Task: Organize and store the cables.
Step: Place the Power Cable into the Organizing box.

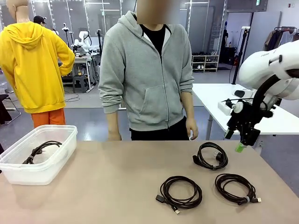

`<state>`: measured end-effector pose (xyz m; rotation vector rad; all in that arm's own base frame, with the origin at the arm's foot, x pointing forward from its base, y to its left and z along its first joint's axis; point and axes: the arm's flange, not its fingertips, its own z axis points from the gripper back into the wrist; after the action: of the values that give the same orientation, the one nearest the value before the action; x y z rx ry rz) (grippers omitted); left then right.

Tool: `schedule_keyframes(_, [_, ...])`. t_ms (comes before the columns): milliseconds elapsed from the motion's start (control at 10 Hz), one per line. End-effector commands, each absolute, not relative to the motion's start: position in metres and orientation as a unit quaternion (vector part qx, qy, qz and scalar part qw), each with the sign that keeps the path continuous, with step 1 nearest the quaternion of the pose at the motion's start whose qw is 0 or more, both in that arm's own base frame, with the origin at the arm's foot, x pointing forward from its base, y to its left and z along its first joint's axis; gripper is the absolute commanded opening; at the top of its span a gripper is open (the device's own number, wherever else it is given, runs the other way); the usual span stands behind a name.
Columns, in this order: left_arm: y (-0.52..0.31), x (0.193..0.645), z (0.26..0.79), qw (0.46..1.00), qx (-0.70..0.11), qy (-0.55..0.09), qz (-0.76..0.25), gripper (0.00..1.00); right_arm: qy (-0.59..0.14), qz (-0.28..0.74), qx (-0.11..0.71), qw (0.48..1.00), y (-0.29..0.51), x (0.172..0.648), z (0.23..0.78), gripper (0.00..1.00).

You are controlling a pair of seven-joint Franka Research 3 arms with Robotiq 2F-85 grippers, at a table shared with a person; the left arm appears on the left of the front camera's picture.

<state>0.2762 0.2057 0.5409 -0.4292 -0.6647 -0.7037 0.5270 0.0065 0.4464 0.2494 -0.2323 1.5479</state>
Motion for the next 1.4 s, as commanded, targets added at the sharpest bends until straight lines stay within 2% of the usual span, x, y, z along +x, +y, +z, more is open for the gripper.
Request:
schedule_keyframes(0, [0.206,0.278,0.542,0.860,-0.205,-0.327,-0.335,1.00,-0.090,0.668,0.093,0.733,0.025,0.524,0.432,1.00])
schedule_keyframes(100, [0.206,0.278,0.542,0.860,-0.205,-0.327,-0.335,1.00,-0.088,0.644,0.068,0.757,0.038,0.529,0.408,1.00])
schedule_keyframes(400, [0.206,0.278,0.542,0.860,-0.205,-0.327,-0.335,1.00,-0.089,0.616,0.055,0.781,0.064,0.532,0.359,1.00])
schedule_keyframes(900, [0.206,0.278,0.542,0.860,-0.205,-0.327,-0.335,1.00,-0.089,0.600,0.005,0.795,0.061,0.538,0.329,1.00])
schedule_keyframes(1300, [0.206,0.278,0.542,0.860,-0.205,-0.327,-0.335,1.00,-0.092,0.600,-0.001,0.795,0.064,0.554,0.312,1.00])
